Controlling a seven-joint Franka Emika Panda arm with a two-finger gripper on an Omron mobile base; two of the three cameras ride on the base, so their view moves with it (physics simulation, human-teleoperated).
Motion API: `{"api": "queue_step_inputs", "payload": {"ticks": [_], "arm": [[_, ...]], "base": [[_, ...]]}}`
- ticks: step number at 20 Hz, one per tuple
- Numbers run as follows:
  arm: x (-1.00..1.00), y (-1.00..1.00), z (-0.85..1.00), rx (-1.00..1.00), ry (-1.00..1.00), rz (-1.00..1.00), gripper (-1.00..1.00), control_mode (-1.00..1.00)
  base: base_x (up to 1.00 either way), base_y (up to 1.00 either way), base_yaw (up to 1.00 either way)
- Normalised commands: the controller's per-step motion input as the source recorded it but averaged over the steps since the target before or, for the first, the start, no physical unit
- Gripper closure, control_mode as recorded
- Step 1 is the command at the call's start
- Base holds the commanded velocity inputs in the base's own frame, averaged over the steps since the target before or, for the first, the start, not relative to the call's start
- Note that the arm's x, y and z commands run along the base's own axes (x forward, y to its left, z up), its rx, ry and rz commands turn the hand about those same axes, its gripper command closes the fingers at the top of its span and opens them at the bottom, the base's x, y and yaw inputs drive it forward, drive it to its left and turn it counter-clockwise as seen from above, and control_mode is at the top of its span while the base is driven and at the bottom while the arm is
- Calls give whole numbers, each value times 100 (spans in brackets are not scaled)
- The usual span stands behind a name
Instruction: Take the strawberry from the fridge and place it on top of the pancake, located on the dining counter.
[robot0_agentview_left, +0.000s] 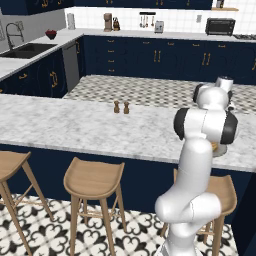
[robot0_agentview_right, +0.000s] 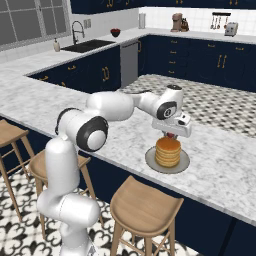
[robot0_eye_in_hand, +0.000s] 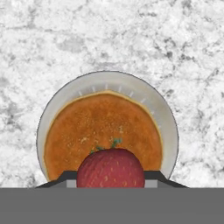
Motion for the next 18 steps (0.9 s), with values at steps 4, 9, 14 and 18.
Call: {"api": "queue_step_inputs", "payload": {"ticks": [4,9,14,18], "arm": [[16,0,-24,0,0,0,100,-100],[13,3,-28,0,0,0,100,-100],[3,5,-36,0,0,0,100,-100],[-13,8,-43,0,0,0,-100,-100]], "base": [[0,0,0],[0,0,0],[0,0,0],[0,0,0]]}}
